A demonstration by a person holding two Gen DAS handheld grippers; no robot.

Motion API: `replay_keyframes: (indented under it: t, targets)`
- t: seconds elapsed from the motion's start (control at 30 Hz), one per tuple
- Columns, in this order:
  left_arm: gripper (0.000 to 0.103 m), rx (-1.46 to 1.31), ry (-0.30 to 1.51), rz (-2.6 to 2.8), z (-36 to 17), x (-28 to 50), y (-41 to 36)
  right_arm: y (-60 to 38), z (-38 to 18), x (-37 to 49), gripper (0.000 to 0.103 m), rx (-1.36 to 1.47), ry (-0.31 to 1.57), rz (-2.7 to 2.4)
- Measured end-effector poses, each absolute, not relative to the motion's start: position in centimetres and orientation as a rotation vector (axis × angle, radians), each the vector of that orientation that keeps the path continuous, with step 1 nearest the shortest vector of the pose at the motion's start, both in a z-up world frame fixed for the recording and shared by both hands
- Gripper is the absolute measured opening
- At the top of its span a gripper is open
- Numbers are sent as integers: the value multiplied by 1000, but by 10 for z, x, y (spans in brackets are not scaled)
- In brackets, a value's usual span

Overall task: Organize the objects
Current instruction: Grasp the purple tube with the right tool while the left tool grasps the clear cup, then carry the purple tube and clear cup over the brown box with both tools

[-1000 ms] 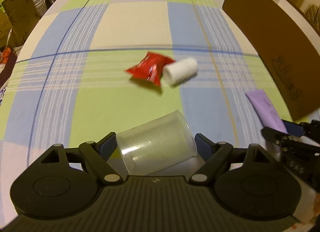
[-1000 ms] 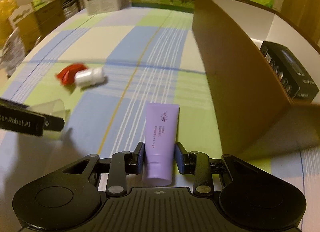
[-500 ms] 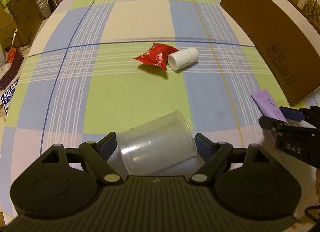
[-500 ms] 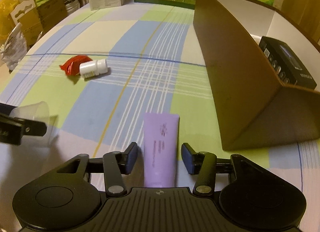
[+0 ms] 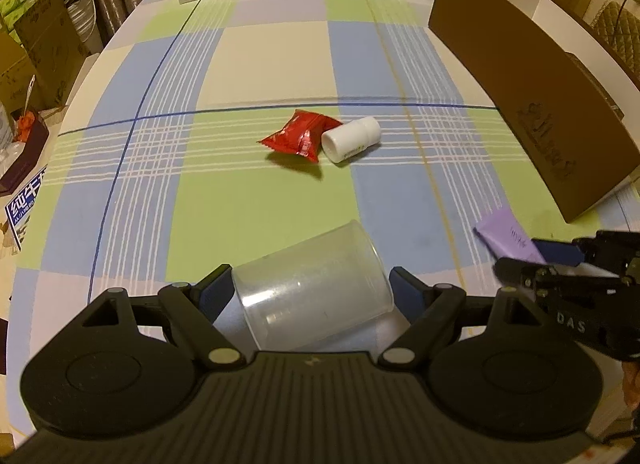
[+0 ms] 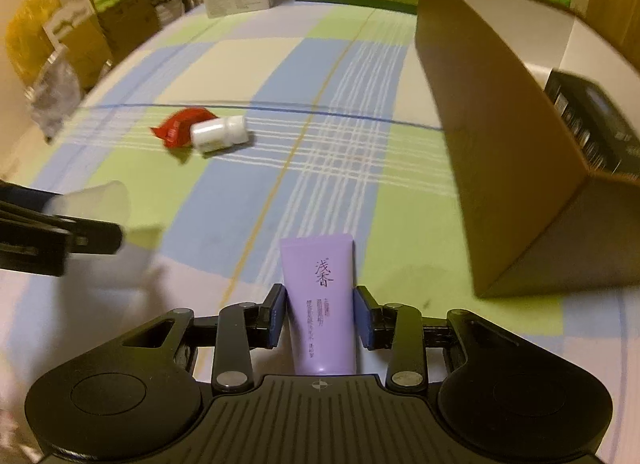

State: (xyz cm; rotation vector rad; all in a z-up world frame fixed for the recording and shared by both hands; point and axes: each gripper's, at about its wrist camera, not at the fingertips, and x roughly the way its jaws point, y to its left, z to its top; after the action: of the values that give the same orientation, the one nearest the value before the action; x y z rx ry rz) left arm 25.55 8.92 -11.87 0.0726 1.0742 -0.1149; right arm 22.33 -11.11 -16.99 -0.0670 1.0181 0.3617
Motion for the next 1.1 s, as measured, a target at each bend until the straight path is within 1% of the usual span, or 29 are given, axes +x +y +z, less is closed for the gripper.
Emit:
replay_keyframes:
  t: [0.27, 0.53, 1.1]
  targets:
    - [81, 94, 1036, -114, -106, 255, 80, -120, -146, 214, 33, 42, 973, 430]
    - [82, 107, 991, -115, -90, 254, 73, -129, -112, 211, 33, 119, 887, 455]
    - [82, 121, 894, -160, -53, 248, 49, -157, -59, 202, 33, 193, 752, 461]
